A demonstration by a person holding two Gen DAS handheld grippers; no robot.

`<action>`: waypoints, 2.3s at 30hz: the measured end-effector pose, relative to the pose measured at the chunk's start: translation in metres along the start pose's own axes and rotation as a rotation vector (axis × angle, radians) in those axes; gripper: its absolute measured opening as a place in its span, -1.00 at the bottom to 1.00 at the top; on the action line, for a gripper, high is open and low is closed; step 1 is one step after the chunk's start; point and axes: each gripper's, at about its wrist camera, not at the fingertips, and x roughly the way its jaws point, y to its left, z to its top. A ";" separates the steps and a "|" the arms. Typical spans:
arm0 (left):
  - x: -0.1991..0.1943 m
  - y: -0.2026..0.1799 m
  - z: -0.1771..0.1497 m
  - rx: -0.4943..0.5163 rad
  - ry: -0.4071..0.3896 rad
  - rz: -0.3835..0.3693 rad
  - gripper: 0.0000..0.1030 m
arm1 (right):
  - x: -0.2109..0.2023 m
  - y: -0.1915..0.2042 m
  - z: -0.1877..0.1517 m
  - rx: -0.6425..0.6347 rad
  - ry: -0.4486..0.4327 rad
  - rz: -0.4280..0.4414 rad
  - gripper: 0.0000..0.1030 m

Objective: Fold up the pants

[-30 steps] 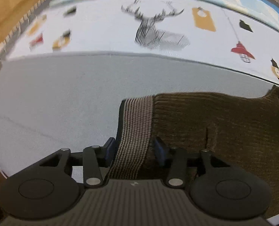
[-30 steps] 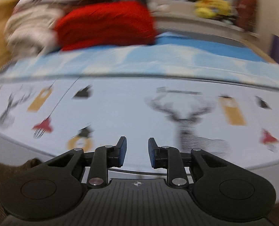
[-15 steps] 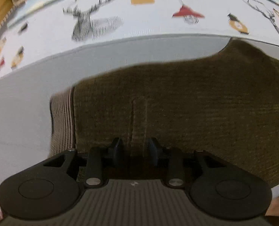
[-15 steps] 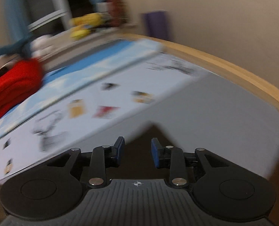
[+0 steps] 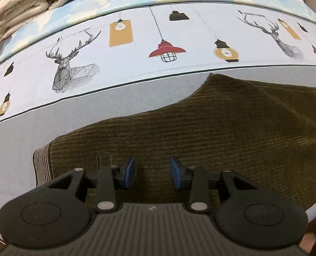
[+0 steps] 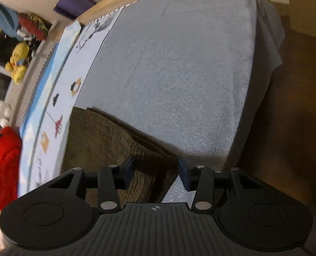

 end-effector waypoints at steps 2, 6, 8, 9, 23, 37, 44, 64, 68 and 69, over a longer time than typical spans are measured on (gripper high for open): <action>0.000 0.005 0.001 -0.015 -0.003 0.001 -0.21 | 0.005 0.005 -0.003 -0.012 0.002 -0.030 -0.05; -0.002 0.007 0.003 -0.024 -0.010 -0.011 -0.21 | 0.005 0.011 -0.004 0.022 -0.019 -0.073 -0.04; -0.003 0.005 0.002 -0.016 -0.008 -0.014 -0.21 | 0.006 0.014 -0.002 0.021 -0.032 -0.102 -0.05; -0.004 0.004 0.001 -0.011 -0.007 -0.013 -0.21 | 0.007 0.016 -0.002 0.026 -0.042 -0.119 -0.05; -0.010 0.003 -0.003 -0.012 -0.022 -0.030 -0.20 | 0.012 0.036 -0.015 -0.104 -0.023 -0.182 -0.23; -0.017 0.011 -0.002 -0.037 -0.050 -0.051 -0.20 | -0.059 0.167 -0.058 -0.446 -0.330 -0.018 -0.55; -0.020 0.024 -0.008 -0.057 -0.054 -0.054 -0.20 | -0.100 0.301 -0.254 -1.129 -0.440 0.394 -0.54; -0.029 0.082 -0.026 -0.155 -0.080 -0.066 -0.20 | 0.006 0.298 -0.466 -1.617 0.255 0.403 -0.03; -0.028 0.085 -0.030 -0.145 -0.077 -0.061 -0.20 | 0.014 0.306 -0.474 -1.606 0.264 0.412 -0.52; -0.028 0.086 -0.031 -0.142 -0.078 -0.060 -0.20 | 0.013 0.311 -0.476 -1.593 0.264 0.428 -0.74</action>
